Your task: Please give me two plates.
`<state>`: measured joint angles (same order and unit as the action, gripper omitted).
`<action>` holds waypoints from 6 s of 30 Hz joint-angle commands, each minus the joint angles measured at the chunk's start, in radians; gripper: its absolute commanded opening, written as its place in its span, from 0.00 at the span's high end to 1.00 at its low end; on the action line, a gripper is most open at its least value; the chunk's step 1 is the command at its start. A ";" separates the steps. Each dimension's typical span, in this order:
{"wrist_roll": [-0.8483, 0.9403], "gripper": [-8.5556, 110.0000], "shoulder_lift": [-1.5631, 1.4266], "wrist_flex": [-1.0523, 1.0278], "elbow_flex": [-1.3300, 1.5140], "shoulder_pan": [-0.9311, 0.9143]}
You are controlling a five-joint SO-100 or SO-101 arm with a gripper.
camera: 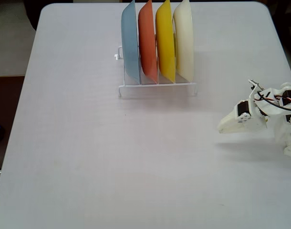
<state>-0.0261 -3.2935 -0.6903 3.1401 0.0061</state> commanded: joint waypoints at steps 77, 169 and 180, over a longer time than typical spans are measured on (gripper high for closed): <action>0.868 0.61 1.241 -0.132 -1.621 -0.630; 0.018 0.93 1.378 -0.084 -2.534 0.164; 0.034 0.93 1.523 0.133 -2.534 0.207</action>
<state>0.0153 -1.7717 -0.6274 0.6151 0.2071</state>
